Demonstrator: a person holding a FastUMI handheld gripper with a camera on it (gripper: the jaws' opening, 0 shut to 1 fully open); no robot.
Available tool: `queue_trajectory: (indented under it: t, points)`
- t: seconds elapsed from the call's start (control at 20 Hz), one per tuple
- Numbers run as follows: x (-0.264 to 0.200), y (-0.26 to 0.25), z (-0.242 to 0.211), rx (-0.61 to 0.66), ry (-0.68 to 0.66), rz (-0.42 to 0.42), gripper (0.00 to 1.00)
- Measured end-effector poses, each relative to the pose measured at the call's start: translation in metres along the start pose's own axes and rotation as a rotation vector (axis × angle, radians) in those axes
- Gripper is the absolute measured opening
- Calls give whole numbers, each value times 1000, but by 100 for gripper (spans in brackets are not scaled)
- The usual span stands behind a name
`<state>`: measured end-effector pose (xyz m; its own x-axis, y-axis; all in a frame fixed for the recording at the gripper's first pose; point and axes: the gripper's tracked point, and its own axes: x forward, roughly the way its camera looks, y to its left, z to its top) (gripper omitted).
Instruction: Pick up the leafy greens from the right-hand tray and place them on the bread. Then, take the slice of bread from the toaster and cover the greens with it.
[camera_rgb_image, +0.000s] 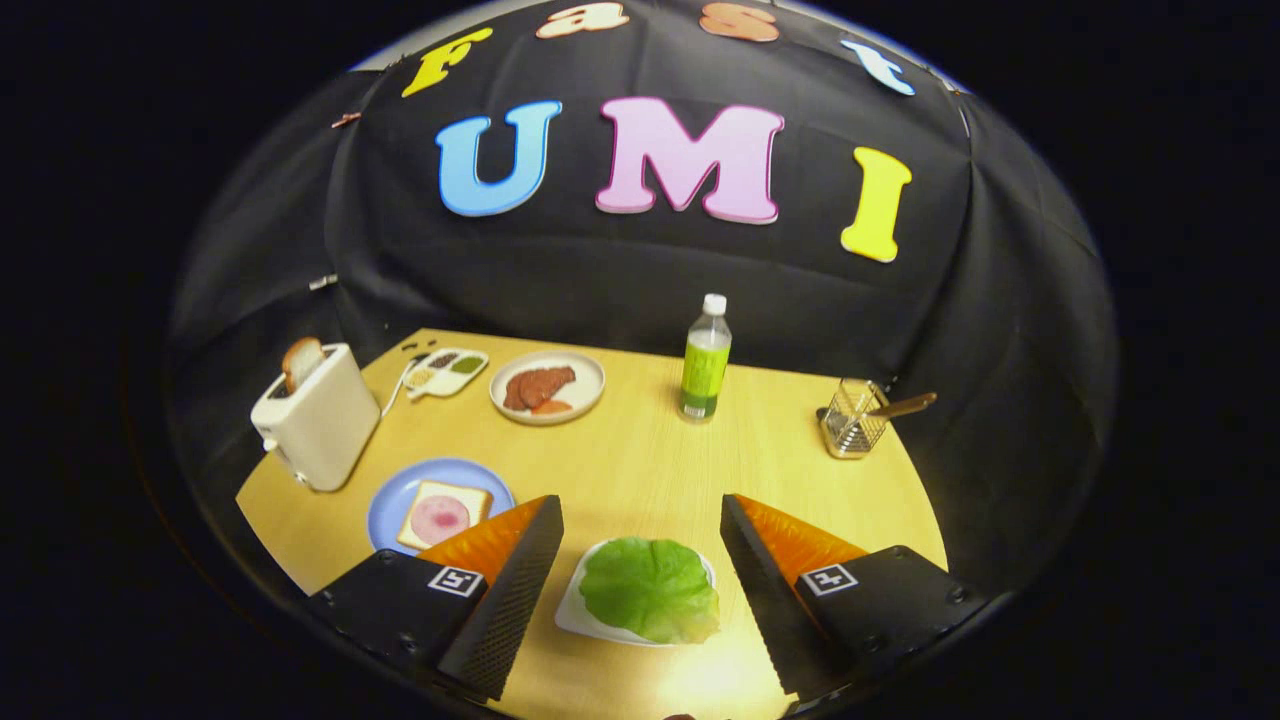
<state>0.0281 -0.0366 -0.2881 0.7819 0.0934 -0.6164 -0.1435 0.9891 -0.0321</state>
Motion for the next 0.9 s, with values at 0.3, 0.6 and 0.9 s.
queue_trajectory:
  t: [0.3,0.6,0.9]
  points:
    - [44,-1,-71,-78,198,99,99]
    - [70,-3,-122,-125,341,154,99]
    - [75,0,-142,-108,407,179,98]
